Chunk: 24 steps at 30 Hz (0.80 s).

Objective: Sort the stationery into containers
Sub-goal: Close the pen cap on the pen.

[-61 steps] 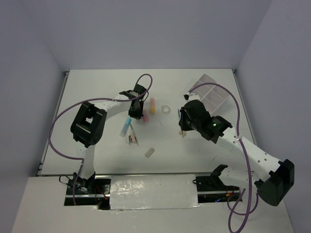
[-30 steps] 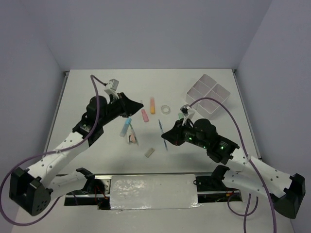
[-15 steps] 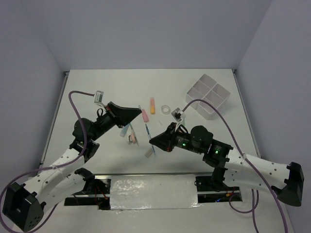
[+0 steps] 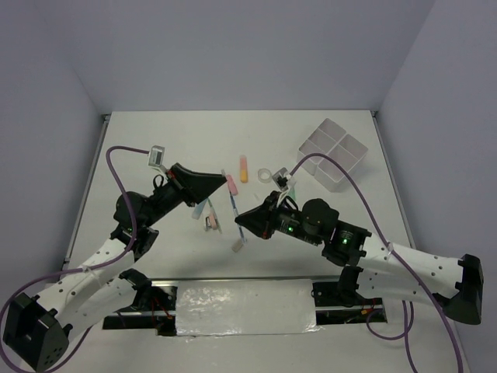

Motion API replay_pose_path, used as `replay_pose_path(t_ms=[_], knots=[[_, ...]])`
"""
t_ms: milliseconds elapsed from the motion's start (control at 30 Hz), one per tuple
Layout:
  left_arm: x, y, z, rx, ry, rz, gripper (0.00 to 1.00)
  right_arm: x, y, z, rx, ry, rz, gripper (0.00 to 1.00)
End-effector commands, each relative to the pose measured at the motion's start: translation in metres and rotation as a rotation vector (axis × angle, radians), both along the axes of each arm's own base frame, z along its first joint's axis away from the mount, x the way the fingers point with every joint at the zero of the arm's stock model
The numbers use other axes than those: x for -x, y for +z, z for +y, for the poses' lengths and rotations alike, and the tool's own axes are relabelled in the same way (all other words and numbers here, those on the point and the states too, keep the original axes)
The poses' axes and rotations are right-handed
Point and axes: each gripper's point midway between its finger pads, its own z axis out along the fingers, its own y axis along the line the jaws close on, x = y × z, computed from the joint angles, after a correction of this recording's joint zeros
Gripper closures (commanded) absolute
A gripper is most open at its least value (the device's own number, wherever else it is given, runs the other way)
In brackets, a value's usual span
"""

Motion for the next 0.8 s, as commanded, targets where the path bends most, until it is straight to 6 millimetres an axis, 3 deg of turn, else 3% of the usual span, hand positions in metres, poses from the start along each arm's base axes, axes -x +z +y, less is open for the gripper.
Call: replay_pose_path(t_ms=[0,767], knots=[[0.011,0.015,0.0,0.035,-0.031,-0.063,1.0,-0.004,0.038,0.0,-0.063,-0.022,-0.067,1.0],[0.008,0.0,-0.002,0.013,-0.028,-0.028,0.99,-0.005,0.041,0.006,-0.055,-0.013,-0.063,1.0]])
